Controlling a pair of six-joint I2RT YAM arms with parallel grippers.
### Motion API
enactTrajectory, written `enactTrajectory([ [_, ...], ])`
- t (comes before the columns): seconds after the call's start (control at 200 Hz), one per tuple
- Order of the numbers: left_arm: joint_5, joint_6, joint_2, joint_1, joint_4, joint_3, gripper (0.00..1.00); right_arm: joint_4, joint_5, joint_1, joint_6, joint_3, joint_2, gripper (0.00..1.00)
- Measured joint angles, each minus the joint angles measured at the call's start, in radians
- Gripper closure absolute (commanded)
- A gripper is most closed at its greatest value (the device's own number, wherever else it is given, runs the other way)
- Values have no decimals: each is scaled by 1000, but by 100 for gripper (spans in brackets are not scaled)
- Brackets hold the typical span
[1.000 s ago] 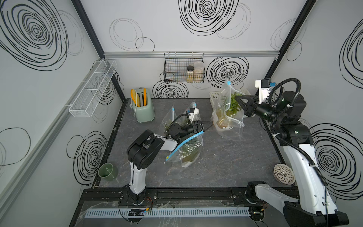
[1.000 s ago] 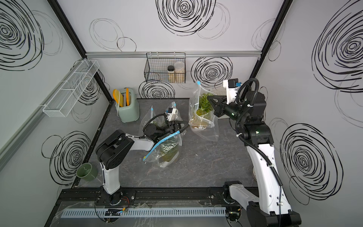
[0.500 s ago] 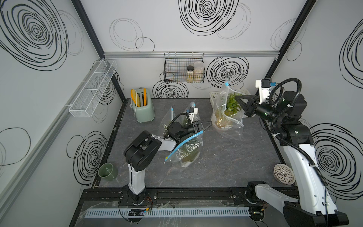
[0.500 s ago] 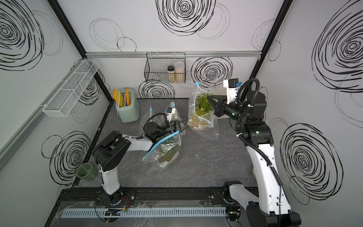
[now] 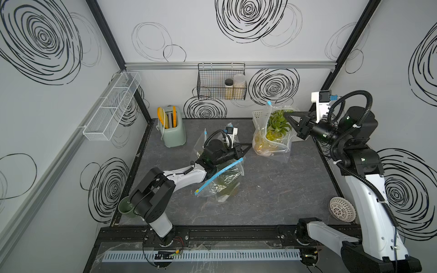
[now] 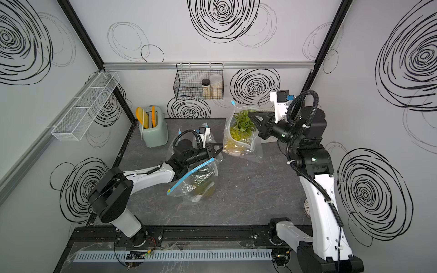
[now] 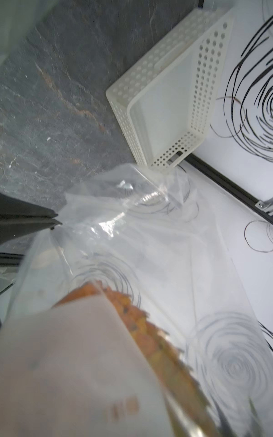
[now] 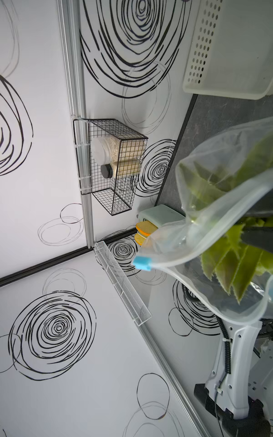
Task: Open the zip-top bag and take out the pineapple
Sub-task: Pick up the pineapple from the zipper food storage bag.
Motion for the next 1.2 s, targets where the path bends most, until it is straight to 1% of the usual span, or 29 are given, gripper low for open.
enactTrajectory([
  [0.165, -113, 82, 0, -11, -175, 16, 100, 5, -35, -1, 18, 1, 0, 100],
  [0.285, -171, 113, 3, -11, -248, 41, 100, 4, -58, -1, 25, 2, -3, 100],
  [0.385, -180, 121, 7, -8, -264, 55, 100, 2, -65, -1, 21, 2, -6, 100],
  [0.41, -175, 121, 7, -6, -261, 54, 98, 2, -64, -1, 19, 0, -8, 100],
  [0.425, -172, 119, 7, -5, -257, 53, 92, 3, -65, -2, 17, -1, -9, 100],
  [0.49, -127, 97, 5, 8, -187, 23, 76, 6, -65, -6, 12, -12, -20, 100],
  [0.535, -87, 69, 3, 21, -109, -13, 63, 13, -68, -10, 11, -25, -29, 100],
  [0.6, -14, -16, 3, 49, 44, -83, 48, 23, -79, -19, 13, -37, -35, 100],
  [0.63, 17, -64, 7, 63, 124, -115, 43, 28, -84, -24, 16, -39, -35, 100],
  [0.675, 63, -144, 18, 83, 261, -157, 37, 40, -95, -32, 24, -40, -34, 100],
  [0.765, 129, -308, 82, 107, 522, -191, 30, 73, -119, -52, 45, -40, -30, 100],
  [0.815, 150, -396, 126, 112, 625, -190, 28, 95, -134, -64, 56, -40, -27, 100],
  [0.87, 170, -467, 169, 112, 695, -185, 27, 119, -147, -74, 73, -40, -24, 100],
  [0.961, 201, -533, 209, 101, 753, -169, 19, 154, -166, -87, 98, -40, -20, 100],
  [1.061, 219, -580, 213, 85, 780, -145, 16, 183, -181, -93, 120, -40, -16, 100],
  [1.201, 229, -608, 213, 69, 800, -115, 14, 222, -200, -96, 148, -40, -11, 100],
])
